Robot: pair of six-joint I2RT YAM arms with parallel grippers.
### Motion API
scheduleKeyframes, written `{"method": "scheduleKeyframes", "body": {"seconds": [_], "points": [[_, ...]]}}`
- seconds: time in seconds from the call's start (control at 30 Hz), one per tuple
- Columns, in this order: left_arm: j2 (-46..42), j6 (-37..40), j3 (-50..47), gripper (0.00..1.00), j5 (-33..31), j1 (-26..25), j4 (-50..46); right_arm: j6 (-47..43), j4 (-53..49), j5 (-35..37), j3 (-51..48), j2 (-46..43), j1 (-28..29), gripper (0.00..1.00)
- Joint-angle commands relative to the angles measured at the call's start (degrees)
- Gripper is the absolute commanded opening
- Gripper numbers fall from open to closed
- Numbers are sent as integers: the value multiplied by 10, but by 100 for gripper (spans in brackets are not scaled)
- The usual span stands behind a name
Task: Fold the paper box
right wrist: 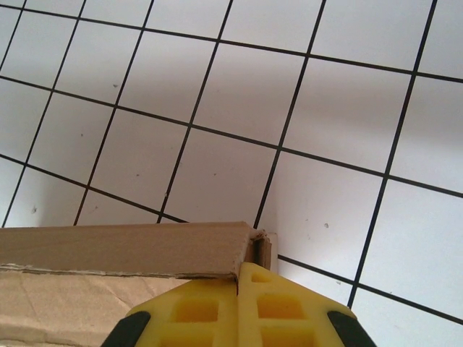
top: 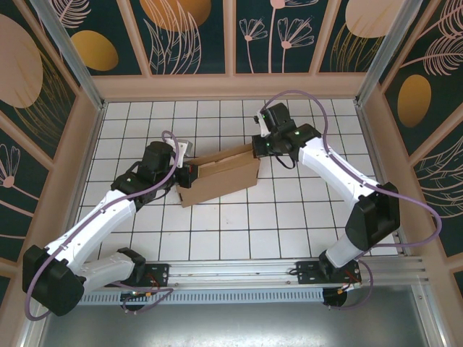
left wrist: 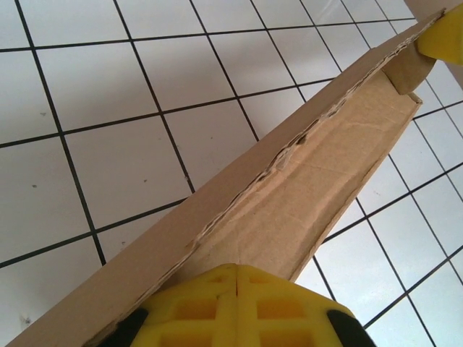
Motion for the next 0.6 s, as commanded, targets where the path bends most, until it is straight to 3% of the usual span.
{"method": "scheduleKeyframes", "body": {"seconds": [0.0, 0.57], "points": [[-5, 19, 1, 0, -17, -2, -13, -27, -34, 38, 0, -11, 13, 0], [-6, 36, -2, 0, -56, -2, -27, -60, -51, 83, 13, -11, 30, 0]]}}
